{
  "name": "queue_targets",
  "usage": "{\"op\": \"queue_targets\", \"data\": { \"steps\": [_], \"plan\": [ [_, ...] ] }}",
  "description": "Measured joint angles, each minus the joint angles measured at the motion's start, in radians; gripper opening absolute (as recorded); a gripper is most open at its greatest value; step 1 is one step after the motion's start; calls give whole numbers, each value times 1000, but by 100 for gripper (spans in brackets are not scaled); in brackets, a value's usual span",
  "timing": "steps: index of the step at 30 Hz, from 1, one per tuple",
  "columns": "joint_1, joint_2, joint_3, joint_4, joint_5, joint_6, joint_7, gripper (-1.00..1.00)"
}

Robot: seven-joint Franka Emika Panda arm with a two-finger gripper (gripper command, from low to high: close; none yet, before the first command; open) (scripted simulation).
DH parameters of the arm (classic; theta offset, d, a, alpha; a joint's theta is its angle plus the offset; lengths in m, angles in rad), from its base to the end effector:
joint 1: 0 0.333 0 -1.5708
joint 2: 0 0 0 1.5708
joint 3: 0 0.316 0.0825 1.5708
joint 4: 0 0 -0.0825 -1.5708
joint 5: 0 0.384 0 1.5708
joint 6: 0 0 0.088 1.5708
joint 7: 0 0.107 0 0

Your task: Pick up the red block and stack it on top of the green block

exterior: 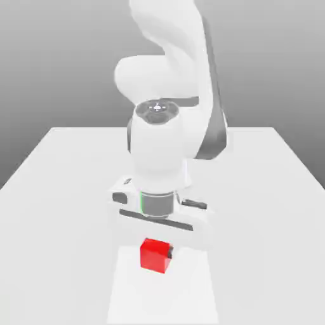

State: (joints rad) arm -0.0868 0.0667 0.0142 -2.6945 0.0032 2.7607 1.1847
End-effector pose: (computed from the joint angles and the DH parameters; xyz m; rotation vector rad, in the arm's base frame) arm 0.4094 -0.0298 0.2098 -2.5370 1.8503 0.0024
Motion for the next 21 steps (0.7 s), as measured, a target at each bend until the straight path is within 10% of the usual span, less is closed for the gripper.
{"op": "queue_targets", "data": {
  "steps": [21],
  "plan": [
    [-214,353,-332,616,205,-291,836,-100]
  ]
}}
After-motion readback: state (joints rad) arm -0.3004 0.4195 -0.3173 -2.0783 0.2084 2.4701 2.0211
